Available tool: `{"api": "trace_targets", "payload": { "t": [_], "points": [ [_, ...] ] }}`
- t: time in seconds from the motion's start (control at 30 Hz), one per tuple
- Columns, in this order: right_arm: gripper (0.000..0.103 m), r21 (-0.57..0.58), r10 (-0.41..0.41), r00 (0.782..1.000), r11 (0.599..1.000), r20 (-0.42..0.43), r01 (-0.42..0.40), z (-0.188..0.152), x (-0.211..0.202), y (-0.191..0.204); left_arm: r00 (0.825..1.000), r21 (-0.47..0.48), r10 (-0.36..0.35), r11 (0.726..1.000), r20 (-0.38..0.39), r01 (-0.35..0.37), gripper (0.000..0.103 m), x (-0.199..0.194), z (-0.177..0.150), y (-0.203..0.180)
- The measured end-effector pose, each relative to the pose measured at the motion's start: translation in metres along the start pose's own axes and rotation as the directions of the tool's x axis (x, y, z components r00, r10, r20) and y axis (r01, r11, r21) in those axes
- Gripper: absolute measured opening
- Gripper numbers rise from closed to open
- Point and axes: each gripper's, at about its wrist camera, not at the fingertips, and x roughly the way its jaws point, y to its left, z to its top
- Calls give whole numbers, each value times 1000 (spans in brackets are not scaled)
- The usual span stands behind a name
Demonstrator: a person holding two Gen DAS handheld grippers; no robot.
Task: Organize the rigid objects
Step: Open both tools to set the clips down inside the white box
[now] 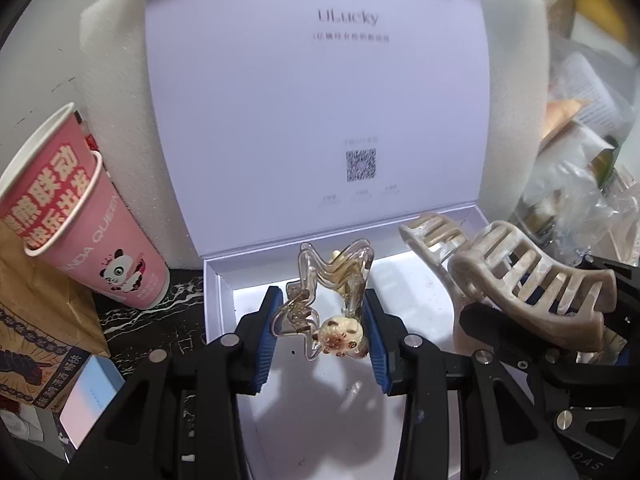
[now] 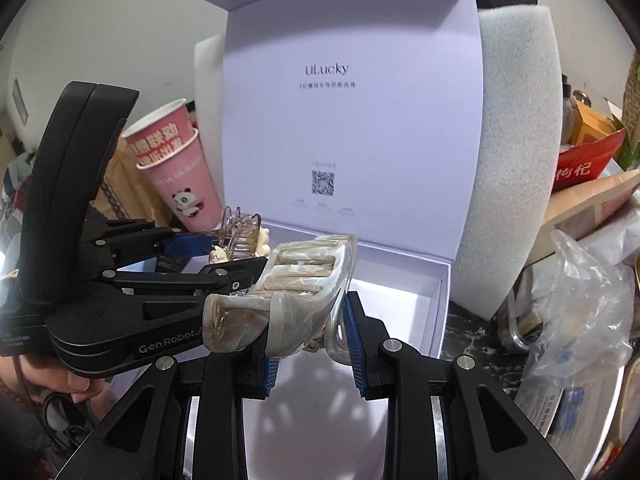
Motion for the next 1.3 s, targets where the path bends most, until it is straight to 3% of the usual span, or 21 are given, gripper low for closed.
{"api": "trace_targets", "payload": {
  "t": [0.47,0.5,0.57,0.63,0.97,1.07,1.13,1.3],
  "points": [
    [30,11,-44,998,999,-53,45,-5,26,-4,1000,27,22,999,3,-22,40,19,2,-12],
    [31,12,-46,997,999,-54,47,-5,27,-5,1000,26,16,1000,4,-16,40,19,1,-11],
    [52,17,-60,997,998,-50,61,-6,25,-6,1000,26,10,1000,1,-10,40,19,0,-11],
    [58,21,-67,997,997,-40,68,-6,23,-6,1000,30,13,999,-17,-13,40,21,-3,-4],
    [60,36,-96,995,995,-24,96,-14,-4,-13,998,6,12,1000,-55,-12,41,34,7,7],
    [60,40,-102,995,994,-13,103,-17,-16,-15,999,7,13,1000,-40,-13,66,27,6,4],
    [60,40,-107,994,993,-3,107,-17,-21,-14,1000,7,10,1000,-27,-10,89,22,7,2],
    [60,39,-120,992,992,21,120,-19,-37,-12,1000,9,12,1000,-2,-12,90,12,5,-5]
  ]
}}
